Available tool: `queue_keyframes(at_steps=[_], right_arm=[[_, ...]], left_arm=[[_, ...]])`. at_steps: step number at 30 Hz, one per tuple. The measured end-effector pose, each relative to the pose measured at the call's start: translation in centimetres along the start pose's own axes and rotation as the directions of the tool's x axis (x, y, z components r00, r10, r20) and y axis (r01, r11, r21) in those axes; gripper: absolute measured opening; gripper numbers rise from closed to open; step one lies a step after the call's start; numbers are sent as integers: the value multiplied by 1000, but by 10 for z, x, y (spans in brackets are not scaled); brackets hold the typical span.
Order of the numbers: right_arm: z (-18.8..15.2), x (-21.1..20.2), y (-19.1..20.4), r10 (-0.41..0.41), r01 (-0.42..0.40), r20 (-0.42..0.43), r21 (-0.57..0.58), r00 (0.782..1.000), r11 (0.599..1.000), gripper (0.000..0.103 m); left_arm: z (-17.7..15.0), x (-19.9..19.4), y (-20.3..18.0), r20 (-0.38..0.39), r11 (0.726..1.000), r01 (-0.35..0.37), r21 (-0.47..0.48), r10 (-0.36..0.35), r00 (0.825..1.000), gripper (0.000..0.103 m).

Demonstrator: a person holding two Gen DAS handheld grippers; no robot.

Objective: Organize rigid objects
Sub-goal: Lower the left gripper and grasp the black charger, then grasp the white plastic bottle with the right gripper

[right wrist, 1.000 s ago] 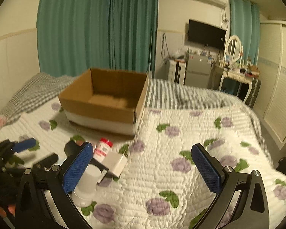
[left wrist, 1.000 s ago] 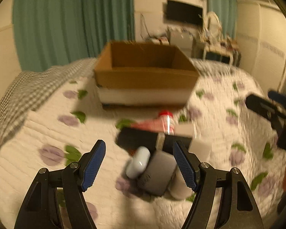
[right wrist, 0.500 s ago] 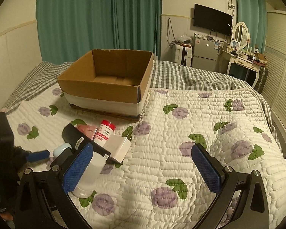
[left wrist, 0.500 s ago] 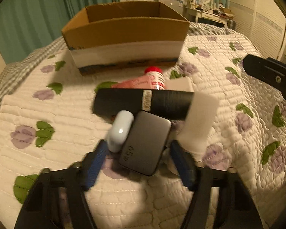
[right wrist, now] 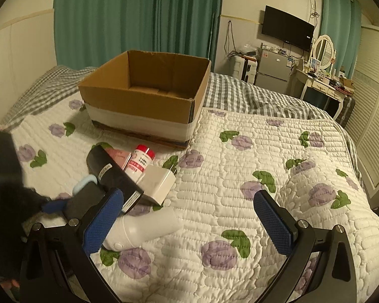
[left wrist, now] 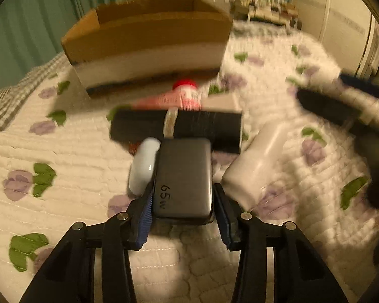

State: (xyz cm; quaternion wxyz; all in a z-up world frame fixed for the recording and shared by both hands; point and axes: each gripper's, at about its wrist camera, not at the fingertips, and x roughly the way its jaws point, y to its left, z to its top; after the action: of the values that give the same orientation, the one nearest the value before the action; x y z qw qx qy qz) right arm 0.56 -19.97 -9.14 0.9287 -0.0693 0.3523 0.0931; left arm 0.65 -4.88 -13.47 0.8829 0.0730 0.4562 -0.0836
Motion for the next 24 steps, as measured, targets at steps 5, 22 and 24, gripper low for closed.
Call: queue_keyframes(at_steps=[5, 22, 24], right_arm=[[-14, 7, 12, 26, -27, -74, -16, 997, 999, 103], [-27, 67, 40, 177, -127, -265, 197, 948, 972, 89], [-26, 72, 40, 184, -125, -270, 221, 945, 967, 87]], left_arm=[[4, -24, 15, 76, 998, 3, -67, 3, 997, 42], [8, -55, 55, 189, 978, -24, -209, 64, 980, 42], [7, -56, 53, 194, 979, -21, -204, 61, 979, 42]])
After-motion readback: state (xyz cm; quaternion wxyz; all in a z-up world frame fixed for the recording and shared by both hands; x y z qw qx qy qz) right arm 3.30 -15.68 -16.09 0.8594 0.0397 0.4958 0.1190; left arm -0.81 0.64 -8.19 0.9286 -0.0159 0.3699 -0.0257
